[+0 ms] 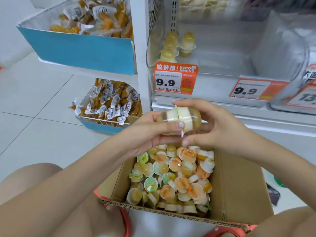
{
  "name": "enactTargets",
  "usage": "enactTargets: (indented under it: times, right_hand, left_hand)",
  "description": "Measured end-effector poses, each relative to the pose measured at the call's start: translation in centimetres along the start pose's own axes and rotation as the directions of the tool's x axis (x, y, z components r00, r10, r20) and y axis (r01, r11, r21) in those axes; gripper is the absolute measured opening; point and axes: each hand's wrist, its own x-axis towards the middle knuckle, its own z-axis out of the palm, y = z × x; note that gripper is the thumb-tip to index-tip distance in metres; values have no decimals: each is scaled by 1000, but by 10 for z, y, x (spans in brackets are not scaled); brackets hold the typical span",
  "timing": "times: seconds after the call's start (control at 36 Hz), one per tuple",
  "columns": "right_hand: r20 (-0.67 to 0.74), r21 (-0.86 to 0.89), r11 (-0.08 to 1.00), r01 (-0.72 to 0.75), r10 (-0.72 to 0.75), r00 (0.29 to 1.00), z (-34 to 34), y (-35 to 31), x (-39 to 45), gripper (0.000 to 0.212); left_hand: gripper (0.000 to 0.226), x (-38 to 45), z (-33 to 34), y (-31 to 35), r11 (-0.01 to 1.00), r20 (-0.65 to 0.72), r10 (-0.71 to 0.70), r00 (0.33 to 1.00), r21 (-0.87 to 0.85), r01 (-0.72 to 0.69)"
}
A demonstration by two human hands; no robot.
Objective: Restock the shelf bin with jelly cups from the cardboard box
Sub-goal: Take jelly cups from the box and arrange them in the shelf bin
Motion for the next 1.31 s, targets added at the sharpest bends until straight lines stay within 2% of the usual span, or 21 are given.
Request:
enactTargets:
  times: [0.06,0.11,0.22,0.42,0.47,0.53,0.56,0.58,0.64,0.72,0.81,0.92,1.08,1.31]
  right_hand:
    - [-33,-38,999,-6,5,999,-1,4,3,66]
    - [-68,-107,994,1,-8,998,-1,6,7,63]
    - [-102,-132,991,12,-25,994,-4,1,19,57]
    - [-191,-237,971,39,-86,978,-23,-25,33,60]
    - [-275,-342,938,63,-164,947,-38,-42,35,61]
    - [-354,-499,865,51,-257,899,-57,-61,44,60]
    - [-385,-561,828,10,-271,882,-68,-68,53,59]
    - [-407,-610,791,-50,-258,876,-78,-74,64,59]
    - [-419,-691,696,-196,-165,893,-97,-75,94,63]
    - [-353,-760,573,-307,32,935,-113,-47,145,67]
    - [-308,-787,513,-342,153,939,-117,-4,184,69]
    - [-346,-761,499,-416,230,909,-115,38,215,74]
    - [-405,-705,565,-428,174,898,-120,48,231,76]
    - [-422,-663,598,-450,198,885,-119,56,233,80]
  left_hand:
    - [34,5,0,0,1000,-22,-11,1000,0,11]
    - [32,10,-1,1,1000,-43,-21,999,-14,21]
    - [31,17,-3,7,999,-63,-7,998,-42,5]
    - [37,22,-6,30,990,3,68,998,-126,-67]
    - [36,27,-13,37,995,-128,94,987,-2,-95]
    - [34,35,-22,41,960,-307,179,935,262,-97]
    - [30,38,-26,42,904,-349,247,904,419,-85]
    - [28,41,-30,42,824,-350,316,882,562,-72]
    - [30,47,-38,40,677,-304,400,865,734,-55]
    - [29,56,-47,40,568,-271,434,859,823,-28]
    - [20,64,-48,43,554,-272,464,843,832,-37]
    - [13,73,-48,44,549,-299,512,805,835,-39]
    - [12,76,-50,42,516,-285,552,783,855,-53]
    - [15,75,-51,40,500,-264,546,795,864,-56]
